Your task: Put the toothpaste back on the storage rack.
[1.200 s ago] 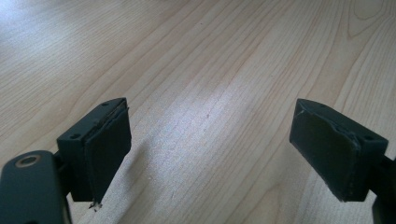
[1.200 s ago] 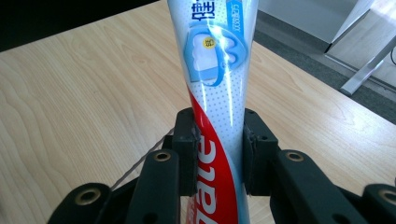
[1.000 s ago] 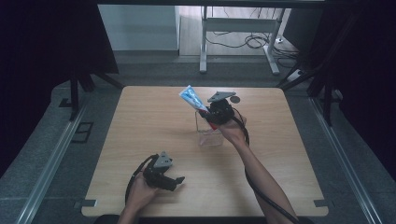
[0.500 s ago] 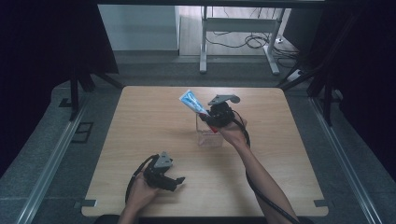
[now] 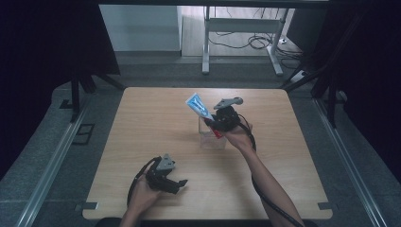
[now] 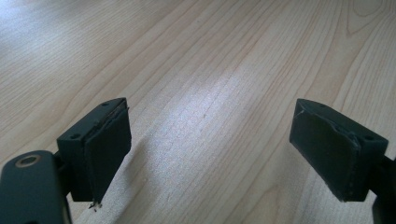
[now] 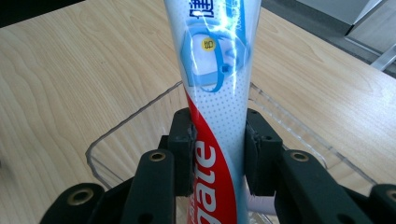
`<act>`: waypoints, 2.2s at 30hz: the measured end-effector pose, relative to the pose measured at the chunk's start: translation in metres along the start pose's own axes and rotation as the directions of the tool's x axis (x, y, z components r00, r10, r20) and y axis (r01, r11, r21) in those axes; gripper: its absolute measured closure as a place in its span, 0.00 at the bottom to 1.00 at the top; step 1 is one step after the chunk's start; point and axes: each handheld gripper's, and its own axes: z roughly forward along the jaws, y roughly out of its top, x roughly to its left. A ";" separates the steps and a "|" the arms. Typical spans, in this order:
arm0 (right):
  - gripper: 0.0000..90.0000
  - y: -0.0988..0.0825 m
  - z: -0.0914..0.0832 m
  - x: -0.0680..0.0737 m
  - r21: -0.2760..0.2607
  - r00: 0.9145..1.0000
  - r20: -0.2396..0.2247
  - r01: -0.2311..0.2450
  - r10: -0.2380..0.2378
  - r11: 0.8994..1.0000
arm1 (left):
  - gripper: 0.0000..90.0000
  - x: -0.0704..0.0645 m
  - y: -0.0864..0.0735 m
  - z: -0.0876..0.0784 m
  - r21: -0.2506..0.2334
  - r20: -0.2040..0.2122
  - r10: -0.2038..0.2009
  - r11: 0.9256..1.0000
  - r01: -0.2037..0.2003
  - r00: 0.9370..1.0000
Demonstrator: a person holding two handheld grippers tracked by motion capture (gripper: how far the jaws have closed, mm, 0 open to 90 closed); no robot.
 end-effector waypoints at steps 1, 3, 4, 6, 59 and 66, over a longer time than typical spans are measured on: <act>0.75 -0.001 0.000 0.000 0.008 1.000 0.000 0.002 -0.002 1.000 | 0.14 0.000 0.000 0.000 0.000 0.001 0.001 1.000 -0.001 1.000; 0.75 -0.004 0.001 0.000 0.026 1.000 -0.001 0.006 -0.006 1.000 | 0.14 0.000 0.000 0.000 0.001 0.001 0.001 1.000 -0.001 1.000; 0.75 -0.005 0.001 0.000 0.032 1.000 0.002 0.011 -0.011 0.999 | 0.14 0.000 0.000 0.001 0.001 0.001 0.002 1.000 -0.002 1.000; 0.74 -0.006 0.000 0.001 0.041 1.000 0.012 0.021 -0.022 0.999 | 0.14 -0.001 0.000 0.001 0.002 0.001 0.003 1.000 -0.003 1.000; 0.06 0.007 -0.020 0.012 0.050 0.999 0.005 0.052 -0.052 0.997 | 0.14 -0.001 0.002 0.001 -0.014 0.025 -0.005 1.000 0.005 1.000; 0.00 0.007 -0.025 0.012 0.029 1.000 0.003 0.023 -0.023 0.999 | 0.14 -0.002 0.002 0.001 -0.013 0.024 0.000 1.000 0.000 1.000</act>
